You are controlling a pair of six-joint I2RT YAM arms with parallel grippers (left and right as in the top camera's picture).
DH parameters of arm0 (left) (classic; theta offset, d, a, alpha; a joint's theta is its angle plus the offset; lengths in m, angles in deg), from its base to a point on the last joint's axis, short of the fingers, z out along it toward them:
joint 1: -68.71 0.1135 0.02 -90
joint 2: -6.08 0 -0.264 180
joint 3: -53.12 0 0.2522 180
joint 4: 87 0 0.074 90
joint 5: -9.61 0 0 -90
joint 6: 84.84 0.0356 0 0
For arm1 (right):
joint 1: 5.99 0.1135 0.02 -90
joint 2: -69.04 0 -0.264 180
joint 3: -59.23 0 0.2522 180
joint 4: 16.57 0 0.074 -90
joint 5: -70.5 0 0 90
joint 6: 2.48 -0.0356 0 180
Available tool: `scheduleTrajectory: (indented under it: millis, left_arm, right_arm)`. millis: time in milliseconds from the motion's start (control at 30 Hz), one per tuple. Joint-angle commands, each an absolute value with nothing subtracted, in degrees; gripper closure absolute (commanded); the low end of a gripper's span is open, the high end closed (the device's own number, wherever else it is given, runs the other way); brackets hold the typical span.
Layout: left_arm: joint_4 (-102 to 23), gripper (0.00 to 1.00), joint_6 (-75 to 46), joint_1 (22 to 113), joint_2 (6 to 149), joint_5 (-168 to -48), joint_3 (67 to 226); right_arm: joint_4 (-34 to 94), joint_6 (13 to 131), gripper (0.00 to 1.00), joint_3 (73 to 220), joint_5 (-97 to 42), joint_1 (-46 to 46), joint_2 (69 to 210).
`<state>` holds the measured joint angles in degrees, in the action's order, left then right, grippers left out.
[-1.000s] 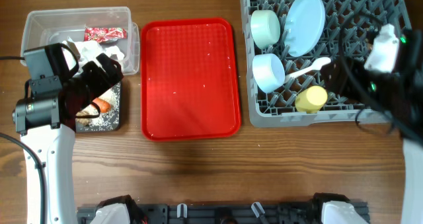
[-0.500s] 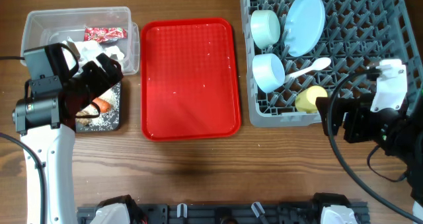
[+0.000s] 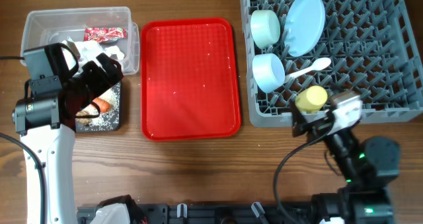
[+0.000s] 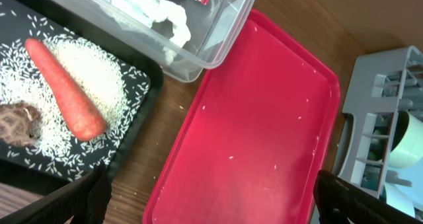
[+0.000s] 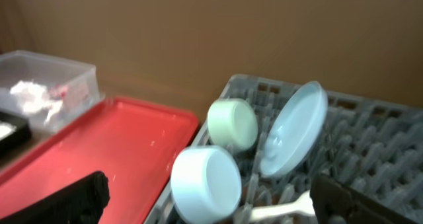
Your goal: Sort waste into correct bins and load items into the dishwasher rack
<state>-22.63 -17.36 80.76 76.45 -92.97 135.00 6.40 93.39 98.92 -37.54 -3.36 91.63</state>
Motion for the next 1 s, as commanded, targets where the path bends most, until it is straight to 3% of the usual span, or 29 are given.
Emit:
scheduleTrajectory:
  millis: [0,133,400,500,967]
  left_arm:
    - [-22.78,0.00,-16.05,80.54,75.99,-93.65,135.39]
    - [-22.78,0.00,-16.05,80.54,75.99,-93.65,135.39]
    - [-22.78,0.00,-16.05,80.54,75.99,-93.63,135.39]
    - [-22.78,0.00,-16.05,80.54,75.99,-93.63,135.39]
    - [-22.80,0.00,-16.07,80.54,75.99,-93.63,135.39]
  right_arm:
    - [-3.11,93.61,0.00,88.21,-35.84,-0.23,84.96]
    - [-10.30,93.76,0.00,78.90,-34.31,0.16,79.56]
    - [-8.81,96.58,0.00,73.28,-32.98,0.05,69.18]
    - [-4.05,96.52,0.00,73.28,-33.04,0.03,69.20]
    - [-4.00,96.52,0.00,73.28,-33.02,0.05,69.31]
